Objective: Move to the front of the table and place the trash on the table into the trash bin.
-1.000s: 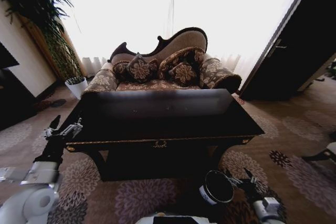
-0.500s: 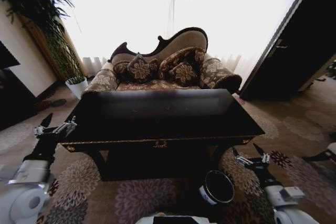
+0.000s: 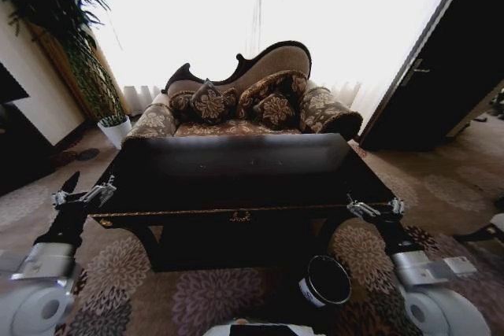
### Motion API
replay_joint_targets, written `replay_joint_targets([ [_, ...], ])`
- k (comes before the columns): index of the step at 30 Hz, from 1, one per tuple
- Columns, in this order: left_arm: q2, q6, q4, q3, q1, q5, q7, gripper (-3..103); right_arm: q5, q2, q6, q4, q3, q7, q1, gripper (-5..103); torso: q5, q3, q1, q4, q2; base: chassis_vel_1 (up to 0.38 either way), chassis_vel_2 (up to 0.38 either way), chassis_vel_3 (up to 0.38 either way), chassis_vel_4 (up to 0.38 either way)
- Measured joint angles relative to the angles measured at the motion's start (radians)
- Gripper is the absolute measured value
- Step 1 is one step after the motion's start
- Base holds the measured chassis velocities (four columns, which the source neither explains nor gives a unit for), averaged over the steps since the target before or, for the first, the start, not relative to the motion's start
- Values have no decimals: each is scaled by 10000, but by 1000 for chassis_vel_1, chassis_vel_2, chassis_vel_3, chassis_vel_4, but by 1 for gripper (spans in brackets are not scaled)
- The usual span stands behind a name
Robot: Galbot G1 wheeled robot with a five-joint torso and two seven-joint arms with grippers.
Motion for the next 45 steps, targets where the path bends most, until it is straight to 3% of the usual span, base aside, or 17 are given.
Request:
replay_joint_targets([
  [8, 101, -11, -139, 218, 478, 28, -22, 100, 116, -735, -255, -297, -233, 217, 934, 100, 2, 1, 1, 1, -1, 0, 0, 0, 0],
  [29, 247, -41, -271, 209, 900, 50, 4, 100, 149, -752, -141, -311, -311, -717, 949, 100, 1, 0, 1, -1, -1, 0, 0, 0, 0],
  [45, 254, -41, -306, 286, 922, 93, 18, 100, 172, -762, -21, -273, -251, -941, 871, 100, 0, -3, -4, -1, 0, 86, -83, -83, 78],
])
